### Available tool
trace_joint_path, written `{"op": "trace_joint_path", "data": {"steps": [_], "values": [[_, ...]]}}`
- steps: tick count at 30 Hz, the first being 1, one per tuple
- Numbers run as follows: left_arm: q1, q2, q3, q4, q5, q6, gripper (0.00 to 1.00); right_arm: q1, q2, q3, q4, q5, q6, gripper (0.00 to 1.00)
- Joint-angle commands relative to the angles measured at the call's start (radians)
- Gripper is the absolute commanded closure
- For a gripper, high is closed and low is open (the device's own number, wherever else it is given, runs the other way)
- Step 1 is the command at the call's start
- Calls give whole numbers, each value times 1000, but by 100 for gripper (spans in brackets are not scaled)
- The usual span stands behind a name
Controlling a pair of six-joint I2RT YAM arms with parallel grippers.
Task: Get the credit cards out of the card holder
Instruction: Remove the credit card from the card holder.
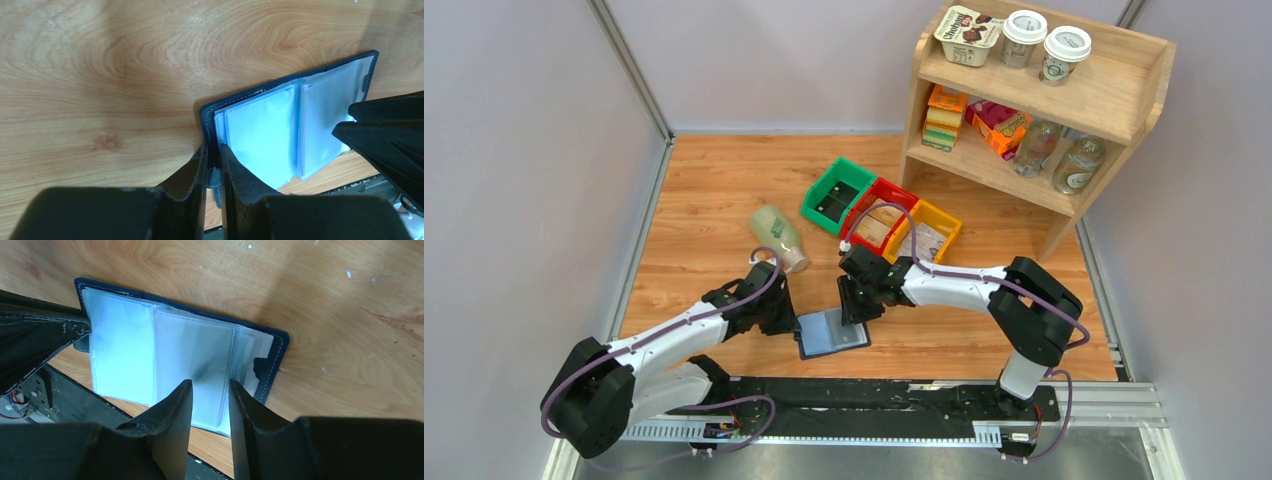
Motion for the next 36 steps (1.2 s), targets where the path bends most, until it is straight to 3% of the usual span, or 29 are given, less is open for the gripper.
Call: {"op": "trace_joint_path", "data": {"steps": [1,9,22,26,28,36], "values": [[-10,11,-11,69,19,-23,81,19,4,45,18,-49,-29,66],[-10,17,-9,83,17,-29,91,34,4,105,53,-153,-72,65],[-12,-68,-69,123,-18,-124,91,43,138,177,70,-249,-64,57],[-12,-157,-98,108,-55,-158,82,43,171,194,70,-239,-63,52],[-12,-210,-100,80,-98,-161,71,42,170,206,59,-232,-69,50],[-12,-340,6,-58,-155,-73,47,40,6,207,-31,-86,-110,43]]}}
